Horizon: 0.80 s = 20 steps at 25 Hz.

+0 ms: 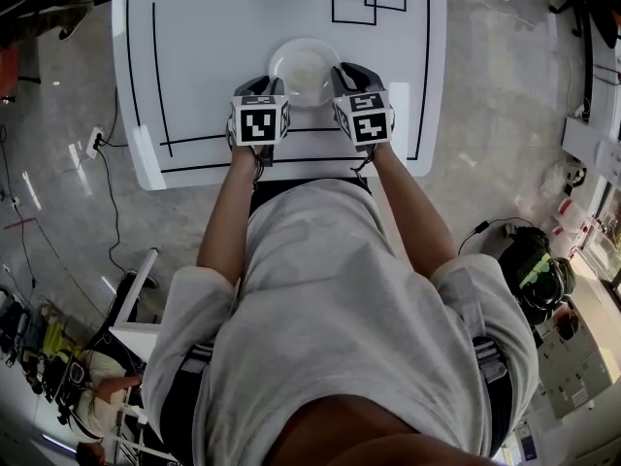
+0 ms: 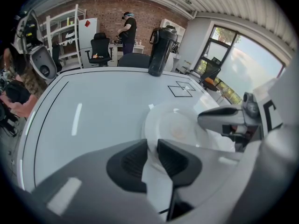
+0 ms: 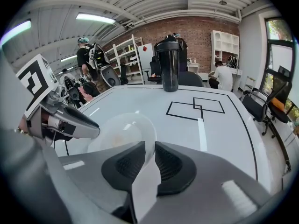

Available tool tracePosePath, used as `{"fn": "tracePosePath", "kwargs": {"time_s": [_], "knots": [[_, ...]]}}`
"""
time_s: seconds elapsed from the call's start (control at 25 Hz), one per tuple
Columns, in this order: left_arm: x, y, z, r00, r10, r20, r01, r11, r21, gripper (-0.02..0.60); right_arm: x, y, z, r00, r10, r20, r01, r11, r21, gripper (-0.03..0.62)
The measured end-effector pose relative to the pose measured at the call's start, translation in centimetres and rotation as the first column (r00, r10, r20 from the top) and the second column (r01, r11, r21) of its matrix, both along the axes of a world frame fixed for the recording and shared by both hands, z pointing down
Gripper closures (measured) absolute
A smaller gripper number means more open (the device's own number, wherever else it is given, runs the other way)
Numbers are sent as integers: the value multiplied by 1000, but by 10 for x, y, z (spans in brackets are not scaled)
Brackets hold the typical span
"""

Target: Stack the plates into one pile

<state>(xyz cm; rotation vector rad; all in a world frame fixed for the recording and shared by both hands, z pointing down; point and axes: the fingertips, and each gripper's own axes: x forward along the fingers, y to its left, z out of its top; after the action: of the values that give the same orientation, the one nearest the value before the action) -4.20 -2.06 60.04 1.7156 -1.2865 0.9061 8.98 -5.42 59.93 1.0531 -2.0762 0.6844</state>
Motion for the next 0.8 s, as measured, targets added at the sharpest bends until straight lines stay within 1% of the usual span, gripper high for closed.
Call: {"fn": "tracePosePath", "kwargs": {"time_s": [0.12, 0.32, 0.44, 0.52, 0.68, 0.72, 0.8], "knots": [[0, -1, -1, 1000, 5, 2, -5, 1000, 3, 511, 0, -1, 0, 1000, 5, -1, -5, 1000, -3, 536], [-2, 0, -1, 1000, -2, -17, 2, 1000, 15, 511, -1, 0, 1, 1000, 20, 4, -20, 1000, -7, 533], [-1, 1, -8, 999, -28, -29, 29, 998, 51, 505, -1, 6, -1, 1000, 14, 9, -14, 1000, -15, 492], [0, 4, -13, 999, -39, -32, 41, 996, 73, 505, 0, 10, -6, 1000, 14, 13, -14, 1000, -2, 488], [0, 9, -22, 999, -32, -33, 35, 994, 105, 506, -2, 14, -16, 1000, 20, 11, -20, 999, 39, 488], [0, 10, -25, 999, -31, -38, 35, 992, 117, 511, -4, 16, -19, 1000, 16, 11, -17, 999, 51, 491], [-1, 13, -35, 998, -34, -50, 41, 987, 153, 543, -9, 21, -26, 1000, 9, 17, -10, 997, 76, 500]]}}
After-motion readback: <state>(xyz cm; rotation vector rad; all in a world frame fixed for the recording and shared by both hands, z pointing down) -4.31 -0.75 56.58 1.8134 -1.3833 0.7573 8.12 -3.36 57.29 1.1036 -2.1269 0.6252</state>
